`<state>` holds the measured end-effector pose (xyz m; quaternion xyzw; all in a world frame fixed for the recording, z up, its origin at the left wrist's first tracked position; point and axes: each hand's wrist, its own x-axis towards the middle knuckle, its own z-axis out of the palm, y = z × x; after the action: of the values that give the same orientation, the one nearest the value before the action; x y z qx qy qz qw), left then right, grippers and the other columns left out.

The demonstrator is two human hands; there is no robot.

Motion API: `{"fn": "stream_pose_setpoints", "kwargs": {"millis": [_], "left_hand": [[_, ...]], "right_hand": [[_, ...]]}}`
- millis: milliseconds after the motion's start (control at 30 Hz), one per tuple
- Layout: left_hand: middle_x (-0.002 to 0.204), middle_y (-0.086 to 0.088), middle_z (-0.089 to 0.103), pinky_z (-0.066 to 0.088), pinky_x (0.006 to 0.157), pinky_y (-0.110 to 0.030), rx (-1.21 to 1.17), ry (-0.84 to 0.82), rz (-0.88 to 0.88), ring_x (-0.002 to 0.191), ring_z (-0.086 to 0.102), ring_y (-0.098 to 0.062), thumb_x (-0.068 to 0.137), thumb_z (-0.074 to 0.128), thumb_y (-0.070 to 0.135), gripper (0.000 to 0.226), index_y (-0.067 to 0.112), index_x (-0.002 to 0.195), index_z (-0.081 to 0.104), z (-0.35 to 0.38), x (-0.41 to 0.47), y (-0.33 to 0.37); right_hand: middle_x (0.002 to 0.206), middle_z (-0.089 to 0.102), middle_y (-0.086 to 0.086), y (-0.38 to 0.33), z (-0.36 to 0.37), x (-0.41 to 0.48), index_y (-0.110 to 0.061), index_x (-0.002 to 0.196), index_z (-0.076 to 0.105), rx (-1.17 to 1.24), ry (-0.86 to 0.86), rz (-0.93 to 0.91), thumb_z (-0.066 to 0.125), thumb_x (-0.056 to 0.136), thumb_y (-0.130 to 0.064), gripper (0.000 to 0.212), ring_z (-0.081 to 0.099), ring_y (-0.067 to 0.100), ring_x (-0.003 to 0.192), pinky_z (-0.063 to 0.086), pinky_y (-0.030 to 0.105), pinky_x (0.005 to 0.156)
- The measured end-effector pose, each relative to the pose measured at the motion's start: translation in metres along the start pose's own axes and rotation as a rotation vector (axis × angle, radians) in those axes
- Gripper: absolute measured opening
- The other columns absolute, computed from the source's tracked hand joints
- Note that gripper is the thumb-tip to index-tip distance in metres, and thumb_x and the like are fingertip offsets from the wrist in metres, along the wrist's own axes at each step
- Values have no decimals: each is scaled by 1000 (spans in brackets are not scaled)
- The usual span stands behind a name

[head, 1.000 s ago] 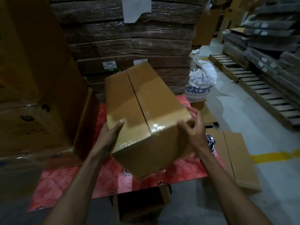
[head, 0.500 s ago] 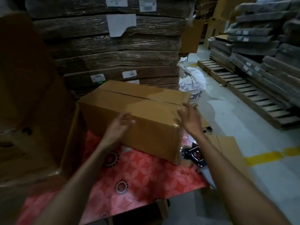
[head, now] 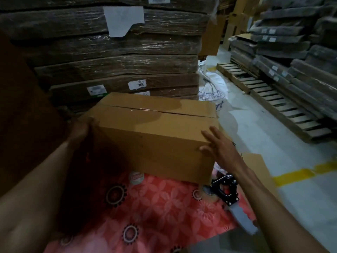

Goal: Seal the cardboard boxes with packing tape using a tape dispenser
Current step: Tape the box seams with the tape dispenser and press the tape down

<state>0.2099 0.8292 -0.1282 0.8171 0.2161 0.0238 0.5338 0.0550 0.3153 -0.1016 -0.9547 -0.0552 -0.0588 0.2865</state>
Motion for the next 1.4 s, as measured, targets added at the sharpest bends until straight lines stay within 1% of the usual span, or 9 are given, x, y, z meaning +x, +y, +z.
{"fn": "stream_pose_setpoints", "kwargs": {"millis": [167,300,433,567,667,833,1100,1233,1400], "left_hand": [[122,-8,68,51,88,-42,-102,-115,-28,96,66,-20,97,63,28,12,26,106,71,10,-59,46],[107,-10,66,50,69,-22,155,-146,57,95,61,-25,94,60,-3,32,24,104,74,41,-98,31],[146,-10,53,48,96,-32,577,-122,117,128,55,-28,98,60,28,48,20,144,51,69,-157,5],[119,-10,69,54,85,-35,698,-145,231,109,67,-34,92,60,45,33,34,122,63,91,-274,12],[94,-5,75,55,76,-35,683,-127,319,95,70,-30,88,53,52,34,26,98,72,95,-311,22],[138,-13,54,33,107,-56,751,-19,45,130,47,-38,83,54,74,68,31,135,53,53,-238,16],[137,-22,44,33,103,-59,723,-42,28,129,42,-46,73,39,94,95,39,149,26,66,-288,-4],[130,-19,44,38,97,-57,712,70,73,122,45,-44,75,37,92,93,33,146,29,94,-345,-17],[130,-19,36,43,91,-49,550,89,2,116,50,-47,77,50,85,94,35,153,23,104,-374,-19]], "right_hand": [[162,30,9,40,-5,35,-29,147,44,-126,102,-2,63,96,-11,57,50,25,133,45,54,108],[145,35,18,35,20,45,-26,135,45,-279,364,347,64,92,-45,51,46,46,118,46,55,91],[151,41,18,6,60,46,-12,151,28,309,242,362,57,92,-59,80,44,39,133,39,46,107],[168,12,11,-22,83,37,-14,160,-2,554,130,373,59,94,-55,99,17,28,152,16,38,121],[158,38,8,-26,86,24,-19,158,14,630,124,332,65,89,-51,92,41,26,142,34,42,118],[135,57,-8,-44,105,-28,-33,144,35,615,39,297,71,80,-55,76,58,14,120,49,41,103],[105,67,-10,-41,71,-65,-20,126,62,625,113,302,66,95,-37,34,64,5,90,46,5,69],[83,72,6,17,62,-72,-15,83,74,726,145,518,53,98,-45,40,66,26,79,44,31,69],[120,60,22,108,67,-145,-4,120,57,-56,-35,725,59,87,-45,53,58,43,108,50,45,90]]}}
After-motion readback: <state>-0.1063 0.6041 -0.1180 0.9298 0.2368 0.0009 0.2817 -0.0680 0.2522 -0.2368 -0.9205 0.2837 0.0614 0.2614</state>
